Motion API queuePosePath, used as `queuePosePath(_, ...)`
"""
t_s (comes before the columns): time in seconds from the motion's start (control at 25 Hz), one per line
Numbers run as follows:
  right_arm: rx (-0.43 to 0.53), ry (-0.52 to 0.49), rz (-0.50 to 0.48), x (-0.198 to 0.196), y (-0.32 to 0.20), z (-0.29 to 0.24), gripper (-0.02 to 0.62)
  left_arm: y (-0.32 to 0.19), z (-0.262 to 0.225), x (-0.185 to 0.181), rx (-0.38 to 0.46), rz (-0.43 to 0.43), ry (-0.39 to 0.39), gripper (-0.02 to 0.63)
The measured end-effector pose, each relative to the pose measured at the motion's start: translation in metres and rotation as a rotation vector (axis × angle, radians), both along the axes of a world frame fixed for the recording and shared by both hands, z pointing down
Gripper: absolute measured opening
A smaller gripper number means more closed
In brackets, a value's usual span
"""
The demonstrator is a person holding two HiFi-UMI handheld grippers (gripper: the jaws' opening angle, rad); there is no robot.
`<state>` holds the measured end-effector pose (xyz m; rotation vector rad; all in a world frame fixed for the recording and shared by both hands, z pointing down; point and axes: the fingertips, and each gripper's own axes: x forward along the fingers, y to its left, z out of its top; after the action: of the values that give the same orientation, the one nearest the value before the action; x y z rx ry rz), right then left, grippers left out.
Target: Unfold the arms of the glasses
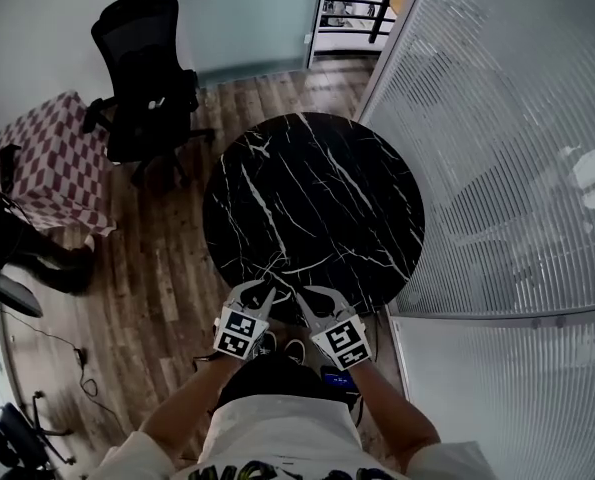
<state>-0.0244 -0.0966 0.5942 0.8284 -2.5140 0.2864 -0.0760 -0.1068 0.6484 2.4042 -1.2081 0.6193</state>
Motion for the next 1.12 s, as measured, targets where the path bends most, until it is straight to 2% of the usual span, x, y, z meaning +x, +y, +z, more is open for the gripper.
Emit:
queuePosePath(0.36, -0.098, 0.101, -0.023, -0.012, -0.025, 0.076, 0.017, -0.021, 0.092, -0.001, -0.133, 0.041, -0.13, 0.063)
queuePosePath(0.52, -0.133, 0.142, -0.042, -0.016, -0.032, 0.104, 0.015, -0.031, 0.12, -0.003, -0.16, 0.054, -0.192, 0.061)
queuePosePath(0.92, -0.168, 0.134, -0.048, -0.022, -0.035, 0.127, 0.014, -0.053, 0.184, -0.004, -0.266, 0.111, -0.332, 0.075)
queuePosePath(1.12, -0.197, 0.142, -0.037, -0.018, -0.033, 0.125, 0.014, -0.06, 0.199, -0.006, -0.294, 0.109, -0.357, 0.077)
